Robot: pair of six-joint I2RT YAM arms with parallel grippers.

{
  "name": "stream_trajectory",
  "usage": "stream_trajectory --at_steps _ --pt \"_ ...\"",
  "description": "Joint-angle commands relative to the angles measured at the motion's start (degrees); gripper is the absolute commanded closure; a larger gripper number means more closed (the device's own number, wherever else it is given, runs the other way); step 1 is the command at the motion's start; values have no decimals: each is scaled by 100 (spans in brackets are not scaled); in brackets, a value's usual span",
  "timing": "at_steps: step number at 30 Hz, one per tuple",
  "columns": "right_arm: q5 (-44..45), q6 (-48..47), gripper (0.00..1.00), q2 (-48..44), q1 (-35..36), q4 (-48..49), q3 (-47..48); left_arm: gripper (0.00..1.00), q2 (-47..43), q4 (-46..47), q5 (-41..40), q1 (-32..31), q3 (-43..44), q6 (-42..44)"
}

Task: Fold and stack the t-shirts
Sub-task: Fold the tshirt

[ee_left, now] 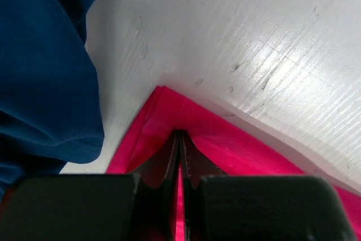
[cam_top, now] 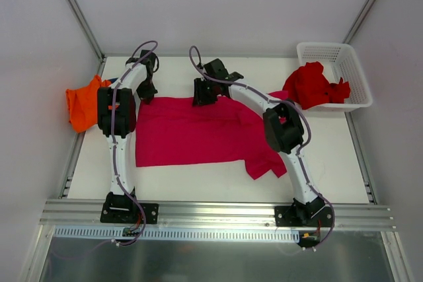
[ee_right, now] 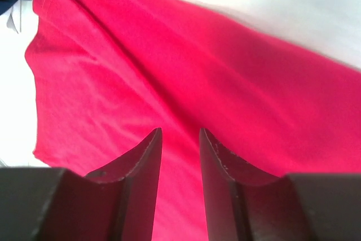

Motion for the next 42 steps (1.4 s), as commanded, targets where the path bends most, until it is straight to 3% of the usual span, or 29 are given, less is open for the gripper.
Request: stream_trajectory --at_steps 1,7,13,34,42 --pt "-664 421 63 439 1 602 417 100 161 -163 111 74 86 41" --pt "-963 993 62 906 10 1332 427 100 100 -163 111 83 68 68" --pt "-1069 1117 62 793 27 1622 110 100 91 -163 137 83 68 76" --pt "-1350 1240 62 581 221 1631 -83 100 56 -180 102 83 7 85" --pt "-1298 1108 71 309 414 1798 -724 100 29 -180 111 83 -46 85"
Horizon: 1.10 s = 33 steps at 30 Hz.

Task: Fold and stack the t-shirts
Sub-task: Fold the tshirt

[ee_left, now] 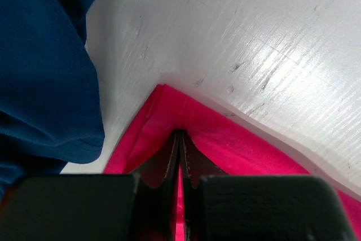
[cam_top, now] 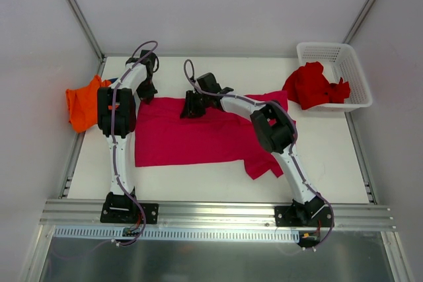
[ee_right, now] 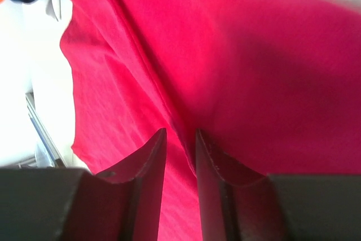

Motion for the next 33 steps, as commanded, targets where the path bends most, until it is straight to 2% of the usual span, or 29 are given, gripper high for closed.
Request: stream_trajectory --at_steps 1,21,26,29,33 --pt "-63 -94 71 -474 165 128 -303 100 10 -185 96 83 -46 61" --pt "-45 -612 71 -1230 596 5 -998 100 10 -176 87 83 -72 88" --pt "385 -648 73 -1432 622 356 -1085 100 1 -176 78 83 -90 105" --pt "648 -683 72 -1380 613 515 -876 100 -8 -185 96 83 -90 105" --pt "570 -622 73 -539 578 226 248 100 -17 -185 96 83 -99 105"
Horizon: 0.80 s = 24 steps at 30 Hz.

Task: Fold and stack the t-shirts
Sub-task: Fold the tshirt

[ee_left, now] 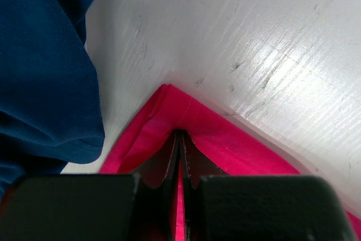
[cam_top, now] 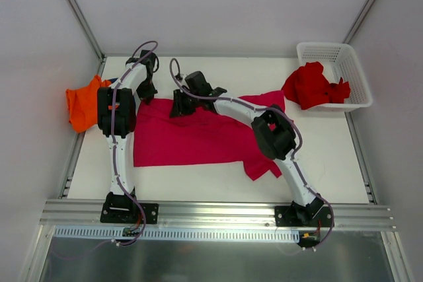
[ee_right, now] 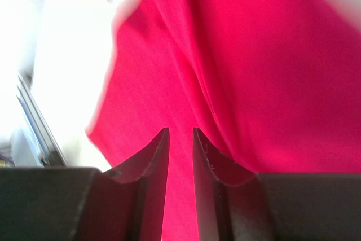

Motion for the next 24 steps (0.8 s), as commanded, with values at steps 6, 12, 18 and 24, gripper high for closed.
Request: stream_trajectory --at_steps 6,12,18,24 --pt "11 331 70 1172 -25 280 1895 100 -17 -176 113 83 -99 94" --pt "-95 656 67 1657 -16 403 2194 100 -34 -176 131 83 -108 103" --pt "-218 814 67 1666 -25 744 1843 100 -34 -176 131 83 -99 94" --pt "-306 973 67 1570 27 1001 1825 100 -17 -176 131 83 -99 94"
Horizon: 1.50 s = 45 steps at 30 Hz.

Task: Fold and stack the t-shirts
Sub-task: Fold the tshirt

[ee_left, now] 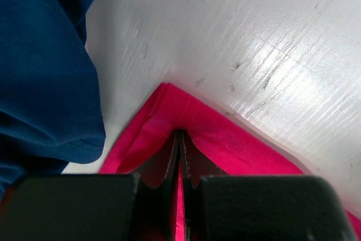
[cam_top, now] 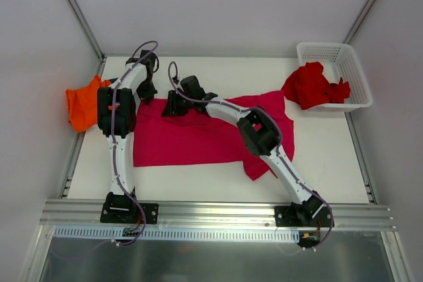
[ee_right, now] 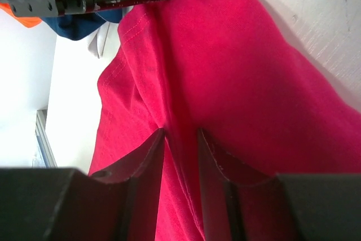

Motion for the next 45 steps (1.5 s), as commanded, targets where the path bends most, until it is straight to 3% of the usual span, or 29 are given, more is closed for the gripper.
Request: stream_trajectory --at_steps 1,15,25,31,36,37,41,42,43,45 --pt "-133 147 67 -199 65 203 37 100 -17 -174 131 83 -105 75" --pt "-423 165 67 -839 433 326 -138 100 18 -174 113 83 -114 75" --pt "-477 -318 68 -1868 768 317 -1412 100 36 -174 131 83 -114 84" --pt "234 -1003 68 -3071 663 99 -2668 100 -411 -147 26 39 -246 -31" --pt "1558 -1812 64 -4484 171 -1121 -3574 100 -1402 -147 -361 -355 -298 -153" --pt "1832 -1874 64 -4644 83 -1411 -3619 98 -1579 -147 -440 -444 -351 -171" --pt "3405 -2164 66 -5409 -137 -2871 -4005 59 -2686 -95 -1290 -988 -1123 -443" --pt "3861 -2164 66 -5567 -137 -3064 -4110 33 -3176 -51 -1380 -1103 -1377 -592" --pt "4013 -2147 66 -5926 -137 -3275 -4442 23 -3424 45 -1442 -1321 -1928 -663" --pt "4434 -1877 62 -6288 -146 -3417 -4830 14 -4143 125 -1486 -1507 -2485 -943"
